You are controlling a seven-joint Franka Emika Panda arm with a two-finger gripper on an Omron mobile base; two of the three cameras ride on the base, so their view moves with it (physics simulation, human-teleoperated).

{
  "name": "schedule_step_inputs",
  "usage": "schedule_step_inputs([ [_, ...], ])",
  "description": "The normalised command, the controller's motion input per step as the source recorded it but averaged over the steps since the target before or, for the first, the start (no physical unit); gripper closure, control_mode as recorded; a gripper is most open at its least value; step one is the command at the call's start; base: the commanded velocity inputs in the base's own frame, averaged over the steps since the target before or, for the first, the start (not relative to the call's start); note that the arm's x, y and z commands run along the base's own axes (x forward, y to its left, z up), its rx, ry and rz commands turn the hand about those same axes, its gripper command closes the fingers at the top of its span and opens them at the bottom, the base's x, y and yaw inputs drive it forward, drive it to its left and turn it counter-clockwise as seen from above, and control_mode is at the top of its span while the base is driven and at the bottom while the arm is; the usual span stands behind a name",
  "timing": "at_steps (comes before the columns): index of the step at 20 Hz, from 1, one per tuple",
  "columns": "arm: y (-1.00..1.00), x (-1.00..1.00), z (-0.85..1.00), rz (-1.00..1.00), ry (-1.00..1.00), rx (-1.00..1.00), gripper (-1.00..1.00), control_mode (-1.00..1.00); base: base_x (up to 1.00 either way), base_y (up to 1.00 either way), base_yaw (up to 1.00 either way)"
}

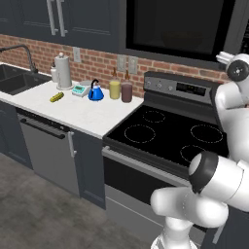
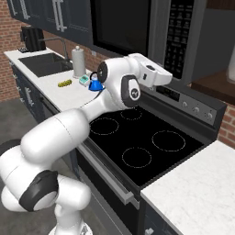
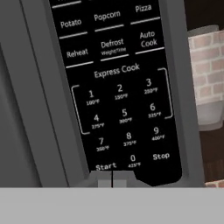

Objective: Pick the onion from the sink and place it in the bowl. Then pick the bowl and place it in the microwave. Then close the microwave door and press the start button.

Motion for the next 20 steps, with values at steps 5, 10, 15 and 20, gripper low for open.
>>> schedule_step_inputs([
  [5, -0.10, 0.00, 0.00, 0.05, 0.00, 0.01, 1.00, -1.00, 0.00, 0.00, 0.00],
  [10, -0.13, 0.01, 0.00, 0.06, 0.00, 0.01, 1.00, -1.00, 0.00, 0.00, 0.00],
  [15, -0.05, 0.03, 0.00, 0.05, 0.00, 0.00, 1.00, -1.00, 0.00, 0.00, 0.00],
  [20, 0.00, 0.11, 0.00, 0.01, 0.00, 0.00, 1.00, -1.00, 0.00, 0.00, 0.00],
])
